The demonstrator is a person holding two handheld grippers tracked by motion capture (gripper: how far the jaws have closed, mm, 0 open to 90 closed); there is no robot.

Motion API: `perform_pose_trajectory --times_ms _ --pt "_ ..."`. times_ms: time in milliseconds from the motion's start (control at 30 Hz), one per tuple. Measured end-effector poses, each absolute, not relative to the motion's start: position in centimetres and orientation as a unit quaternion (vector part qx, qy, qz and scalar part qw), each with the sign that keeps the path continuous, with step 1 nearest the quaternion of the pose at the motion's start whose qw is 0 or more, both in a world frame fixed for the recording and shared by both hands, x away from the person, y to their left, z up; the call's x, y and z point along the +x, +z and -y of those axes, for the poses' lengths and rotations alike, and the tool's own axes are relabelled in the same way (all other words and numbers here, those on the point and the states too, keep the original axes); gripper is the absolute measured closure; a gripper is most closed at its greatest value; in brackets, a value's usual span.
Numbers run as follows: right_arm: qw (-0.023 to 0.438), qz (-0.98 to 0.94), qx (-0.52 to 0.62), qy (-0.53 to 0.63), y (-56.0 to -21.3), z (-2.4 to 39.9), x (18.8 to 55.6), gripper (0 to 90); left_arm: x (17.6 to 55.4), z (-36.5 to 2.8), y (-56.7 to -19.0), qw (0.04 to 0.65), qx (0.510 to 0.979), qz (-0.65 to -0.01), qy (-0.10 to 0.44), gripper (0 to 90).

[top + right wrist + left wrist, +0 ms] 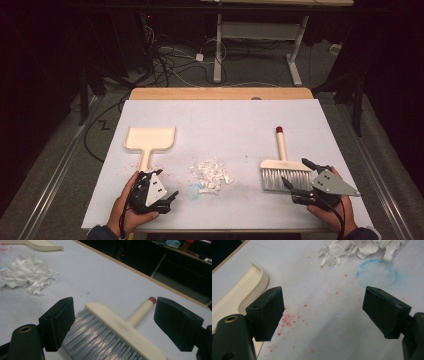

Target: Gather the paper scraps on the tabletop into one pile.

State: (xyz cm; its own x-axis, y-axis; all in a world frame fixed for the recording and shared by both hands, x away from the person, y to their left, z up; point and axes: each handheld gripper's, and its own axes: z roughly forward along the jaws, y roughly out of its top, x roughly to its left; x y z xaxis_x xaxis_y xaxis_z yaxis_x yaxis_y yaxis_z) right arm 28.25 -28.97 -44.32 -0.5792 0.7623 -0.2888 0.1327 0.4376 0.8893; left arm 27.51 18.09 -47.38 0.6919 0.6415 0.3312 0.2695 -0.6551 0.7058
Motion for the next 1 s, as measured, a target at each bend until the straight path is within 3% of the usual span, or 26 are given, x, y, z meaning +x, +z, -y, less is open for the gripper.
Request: perform_pose_trajectory --times_ms 1000 --pt "0.347 -0.78 0.275 0.443 -45.5 27.7 26.6 17.2 26.6 -18.0 -47.1 0.334 0.852 -0.256 0.311 15.7"
